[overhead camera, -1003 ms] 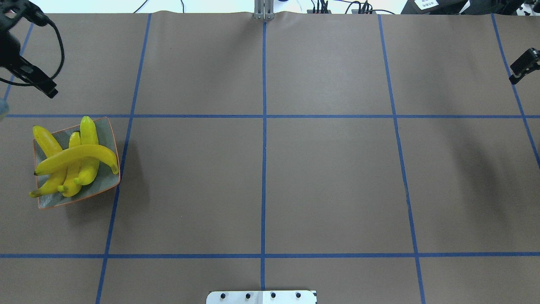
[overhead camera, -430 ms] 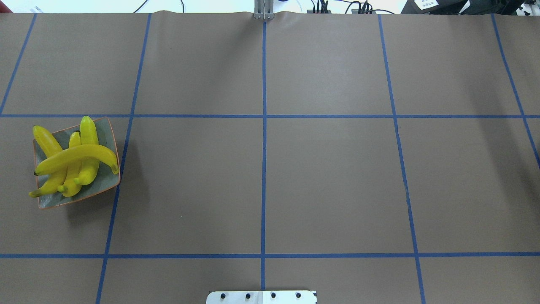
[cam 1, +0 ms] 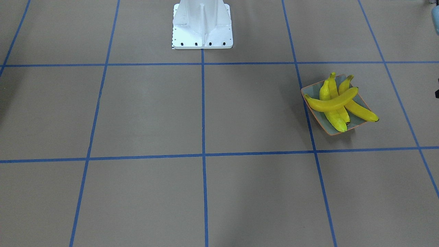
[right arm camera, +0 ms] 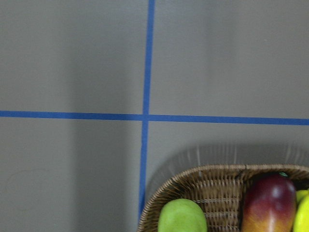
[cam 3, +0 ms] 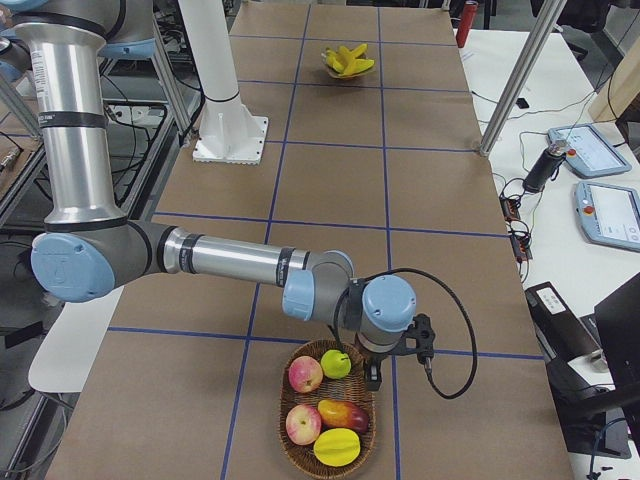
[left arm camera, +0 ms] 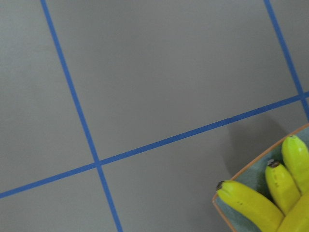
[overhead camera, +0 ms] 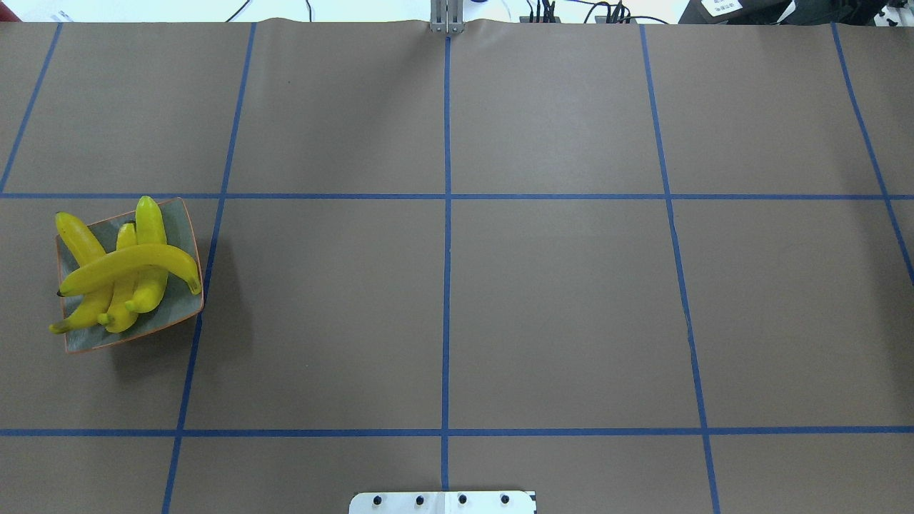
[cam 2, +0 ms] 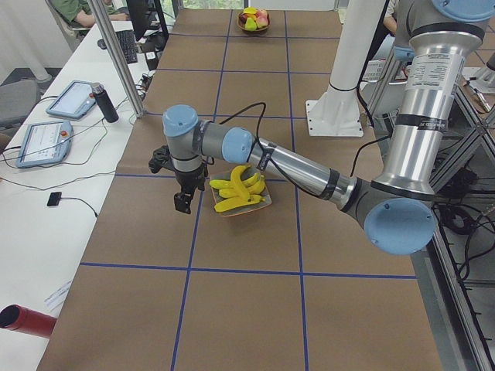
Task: Transfer all bananas from basket to plate
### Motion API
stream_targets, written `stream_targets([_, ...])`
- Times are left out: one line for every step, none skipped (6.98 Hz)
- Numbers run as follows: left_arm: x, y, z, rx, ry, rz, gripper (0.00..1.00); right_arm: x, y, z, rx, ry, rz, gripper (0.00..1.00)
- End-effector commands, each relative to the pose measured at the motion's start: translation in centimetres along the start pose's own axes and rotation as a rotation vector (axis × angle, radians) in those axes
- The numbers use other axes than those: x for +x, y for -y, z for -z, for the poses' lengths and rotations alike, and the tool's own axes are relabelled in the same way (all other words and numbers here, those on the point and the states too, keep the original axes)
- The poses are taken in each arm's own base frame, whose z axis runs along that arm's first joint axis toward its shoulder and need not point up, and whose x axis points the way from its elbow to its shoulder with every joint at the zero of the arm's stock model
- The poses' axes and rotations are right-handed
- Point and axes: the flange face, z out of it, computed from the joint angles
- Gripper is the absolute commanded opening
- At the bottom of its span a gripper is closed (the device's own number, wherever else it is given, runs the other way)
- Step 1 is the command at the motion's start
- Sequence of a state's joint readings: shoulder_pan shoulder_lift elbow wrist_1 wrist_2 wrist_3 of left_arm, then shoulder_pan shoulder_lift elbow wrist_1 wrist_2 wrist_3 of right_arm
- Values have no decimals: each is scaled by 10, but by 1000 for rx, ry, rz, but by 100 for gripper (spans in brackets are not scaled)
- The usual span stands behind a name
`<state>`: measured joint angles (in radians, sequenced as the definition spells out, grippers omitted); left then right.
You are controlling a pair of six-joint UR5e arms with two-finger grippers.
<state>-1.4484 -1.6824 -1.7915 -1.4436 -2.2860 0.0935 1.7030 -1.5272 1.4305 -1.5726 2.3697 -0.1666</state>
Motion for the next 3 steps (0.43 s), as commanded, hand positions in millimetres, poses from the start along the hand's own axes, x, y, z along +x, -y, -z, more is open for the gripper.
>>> stream_targets([-39, -71, -44, -45, -2, 48, 100, 12, -23, -12, 12, 4, -1, 100])
stream_targets([-63, -87, -37, -27, -1, 100, 100, 9, -23, -9, 18, 7, 4, 100])
stream_targets([-73, -93, -31, -13, -29, 132, 100, 9, -22, -9, 19, 7, 5, 100])
